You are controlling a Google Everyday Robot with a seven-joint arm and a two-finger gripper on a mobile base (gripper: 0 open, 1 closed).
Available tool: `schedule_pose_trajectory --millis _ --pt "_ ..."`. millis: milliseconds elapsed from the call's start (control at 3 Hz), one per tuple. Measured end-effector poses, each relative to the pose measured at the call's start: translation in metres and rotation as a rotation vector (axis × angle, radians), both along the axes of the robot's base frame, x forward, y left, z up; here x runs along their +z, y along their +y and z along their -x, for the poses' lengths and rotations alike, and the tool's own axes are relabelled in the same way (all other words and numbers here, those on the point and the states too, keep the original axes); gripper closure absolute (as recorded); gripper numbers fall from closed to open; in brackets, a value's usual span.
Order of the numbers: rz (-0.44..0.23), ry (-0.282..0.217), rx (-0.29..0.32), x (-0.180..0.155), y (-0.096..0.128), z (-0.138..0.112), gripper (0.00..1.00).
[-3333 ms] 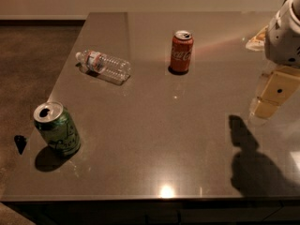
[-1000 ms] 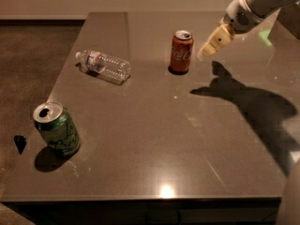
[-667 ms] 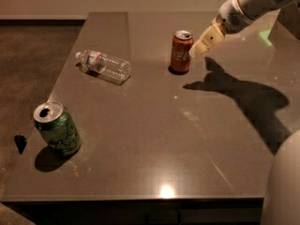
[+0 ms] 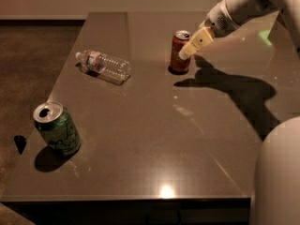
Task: Knock coke can over
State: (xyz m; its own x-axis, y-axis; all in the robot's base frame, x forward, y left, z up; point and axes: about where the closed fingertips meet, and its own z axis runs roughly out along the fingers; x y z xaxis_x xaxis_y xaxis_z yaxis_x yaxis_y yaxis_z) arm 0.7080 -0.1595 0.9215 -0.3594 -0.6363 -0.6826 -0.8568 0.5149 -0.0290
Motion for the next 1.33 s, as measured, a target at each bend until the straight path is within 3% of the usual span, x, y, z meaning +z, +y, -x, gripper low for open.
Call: schedule_pose_trajectory --millis 333,667,1333 --pt "-0.024 0.007 0.051 -0.004 0.017 0.003 0.0" --pt "-0.036 0.019 0.087 -0.009 0.027 0.004 0.19" --pt "-0.036 0.02 0.102 0.006 0.024 0.009 0.65"
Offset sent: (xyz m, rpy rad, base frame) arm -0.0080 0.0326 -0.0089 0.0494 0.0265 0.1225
